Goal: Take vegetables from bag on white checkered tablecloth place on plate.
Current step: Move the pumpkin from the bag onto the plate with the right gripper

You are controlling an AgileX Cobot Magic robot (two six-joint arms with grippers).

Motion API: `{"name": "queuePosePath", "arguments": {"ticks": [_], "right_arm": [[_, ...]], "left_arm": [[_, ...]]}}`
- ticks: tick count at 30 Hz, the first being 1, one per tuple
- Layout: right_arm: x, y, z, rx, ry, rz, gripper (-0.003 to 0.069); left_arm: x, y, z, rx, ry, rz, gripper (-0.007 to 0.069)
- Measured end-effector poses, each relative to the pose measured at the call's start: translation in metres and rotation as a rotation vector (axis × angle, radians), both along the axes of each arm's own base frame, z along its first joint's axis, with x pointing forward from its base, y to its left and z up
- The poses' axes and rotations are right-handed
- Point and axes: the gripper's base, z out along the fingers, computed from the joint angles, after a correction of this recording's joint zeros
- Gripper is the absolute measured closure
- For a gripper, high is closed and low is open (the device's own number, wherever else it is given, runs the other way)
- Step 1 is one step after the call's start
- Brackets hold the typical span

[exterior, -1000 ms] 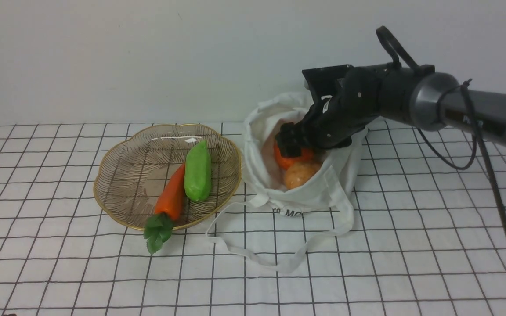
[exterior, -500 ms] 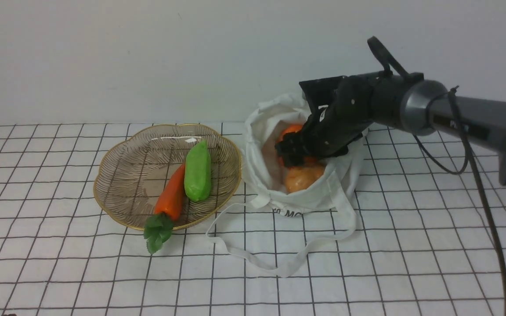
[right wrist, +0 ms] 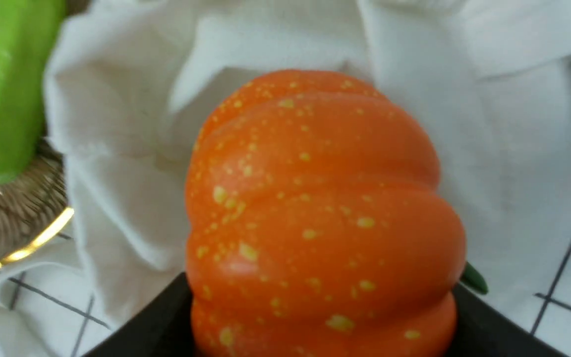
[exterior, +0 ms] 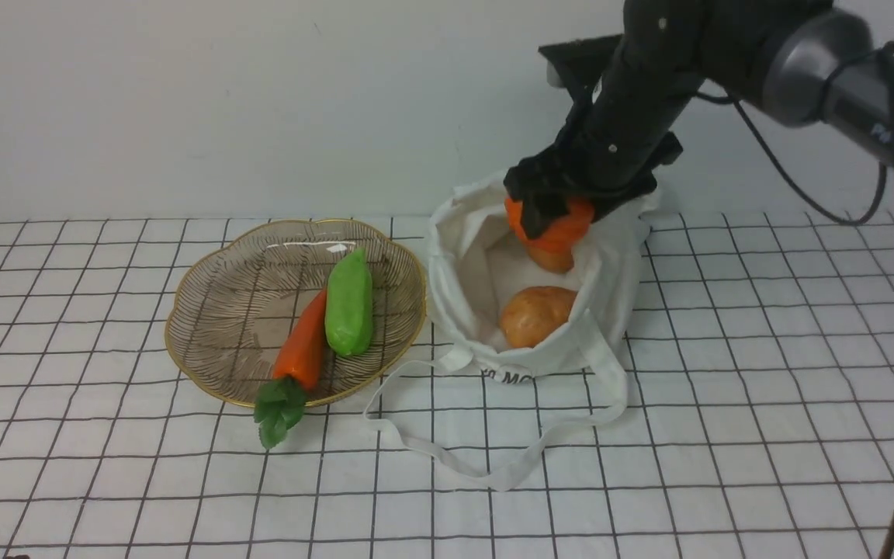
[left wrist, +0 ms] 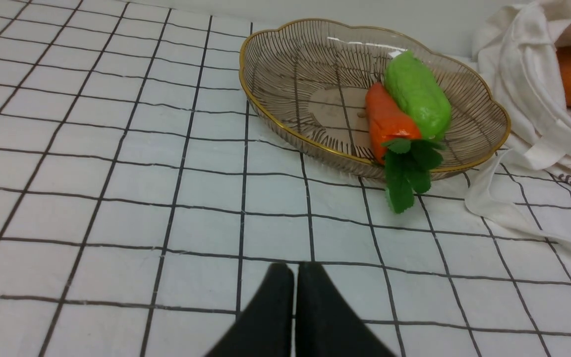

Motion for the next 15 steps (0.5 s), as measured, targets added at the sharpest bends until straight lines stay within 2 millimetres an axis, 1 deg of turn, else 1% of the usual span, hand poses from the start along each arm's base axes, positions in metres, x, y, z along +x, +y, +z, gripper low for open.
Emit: {"name": "queuePosePath", "arguments": {"ticks": [2,4,6,7,8,10,12,13,15], "right_arm": [[-0.005,0.0,0.013,0.035,-0.011,0.002,0.0171],[-0.013,0.004,0.029,0.121,-0.004,0.009,0.0171],[-0.02,0.011,0.039,0.216,0.012,0.046,0.0171],[-0.021,0.013,0.039,0.226,0.017,0.048,0.0171],[-0.026,0.025,0.041,0.292,0.029,0.117,0.0171],[-0.029,0.044,0.036,0.342,0.028,0.185,0.0171],[-0.031,0.064,0.027,0.373,0.017,0.224,0.0171],[-0.032,0.081,0.017,0.384,0.0,0.247,0.0171],[-0.032,0.108,-0.009,0.381,-0.008,0.267,0.0171]], "left_arm": [[0.0,0.0,0.0,0.0,0.0,0.0,0.0632],[0.0,0.0,0.0,0.0,0.0,0.0,0.0632],[0.0,0.0,0.0,0.0,0.0,0.0,0.0632],[0.0,0.0,0.0,0.0,0.0,0.0,0.0632],[0.0,0.0,0.0,0.0,0.0,0.0,0.0632],[0.0,0.0,0.0,0.0,0.0,0.0,0.0632],[0.0,0.0,0.0,0.0,0.0,0.0,0.0632],[0.0,0.0,0.0,0.0,0.0,0.0,0.0632],[0.0,0.0,0.0,0.0,0.0,0.0,0.0632]]}}
